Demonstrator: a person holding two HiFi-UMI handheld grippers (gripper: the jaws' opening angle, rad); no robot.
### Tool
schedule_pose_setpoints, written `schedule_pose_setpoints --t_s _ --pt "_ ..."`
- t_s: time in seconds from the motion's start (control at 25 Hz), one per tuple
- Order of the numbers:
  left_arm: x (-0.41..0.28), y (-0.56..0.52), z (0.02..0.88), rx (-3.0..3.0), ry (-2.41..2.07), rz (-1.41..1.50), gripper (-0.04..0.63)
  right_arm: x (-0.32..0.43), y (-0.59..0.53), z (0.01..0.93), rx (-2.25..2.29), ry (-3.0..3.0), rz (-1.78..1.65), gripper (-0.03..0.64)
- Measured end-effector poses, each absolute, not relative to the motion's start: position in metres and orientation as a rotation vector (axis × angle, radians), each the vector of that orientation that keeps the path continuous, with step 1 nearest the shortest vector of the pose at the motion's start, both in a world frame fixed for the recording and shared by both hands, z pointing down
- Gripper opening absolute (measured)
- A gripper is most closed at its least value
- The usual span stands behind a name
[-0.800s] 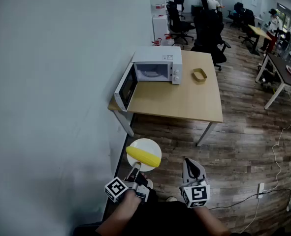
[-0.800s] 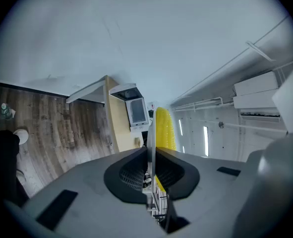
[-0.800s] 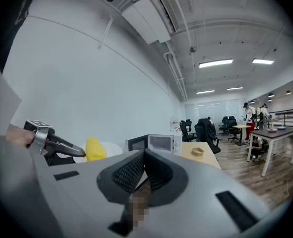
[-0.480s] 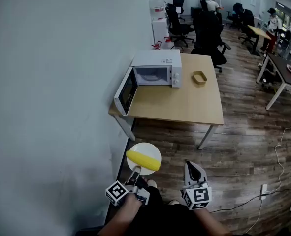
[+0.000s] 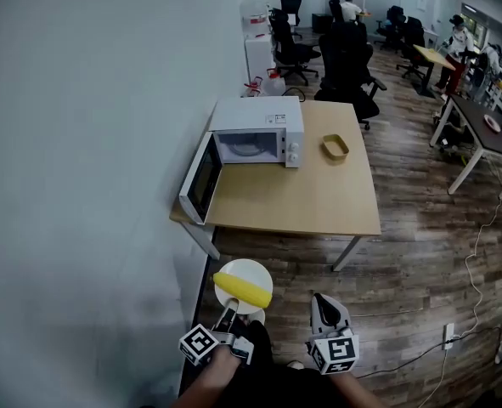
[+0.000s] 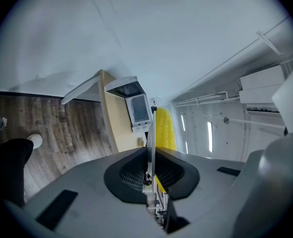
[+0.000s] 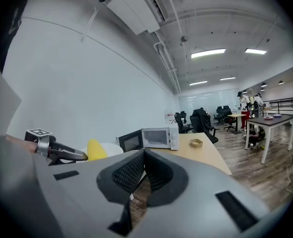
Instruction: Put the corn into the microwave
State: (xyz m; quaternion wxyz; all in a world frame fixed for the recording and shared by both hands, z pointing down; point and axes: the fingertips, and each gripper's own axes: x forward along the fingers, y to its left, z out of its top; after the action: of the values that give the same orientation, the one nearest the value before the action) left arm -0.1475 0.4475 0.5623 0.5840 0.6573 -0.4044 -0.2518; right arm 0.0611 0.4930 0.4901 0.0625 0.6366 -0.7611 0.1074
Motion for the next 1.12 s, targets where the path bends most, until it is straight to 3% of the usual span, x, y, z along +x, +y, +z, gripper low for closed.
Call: schedule_pose_setpoints --t_s 0.52,1.12 --pt "-0.141 0.289 0.556 1.596 -0.834 -0.477 0.029 0.040 0.321 0.472 2.012 -2.259 0.286 0.058" --pt "-0.135 0.184 0.564 1.594 -0.758 -0.427 0.029 0.030 0.217 0.480 2.094 -2.172 0.293 0.058"
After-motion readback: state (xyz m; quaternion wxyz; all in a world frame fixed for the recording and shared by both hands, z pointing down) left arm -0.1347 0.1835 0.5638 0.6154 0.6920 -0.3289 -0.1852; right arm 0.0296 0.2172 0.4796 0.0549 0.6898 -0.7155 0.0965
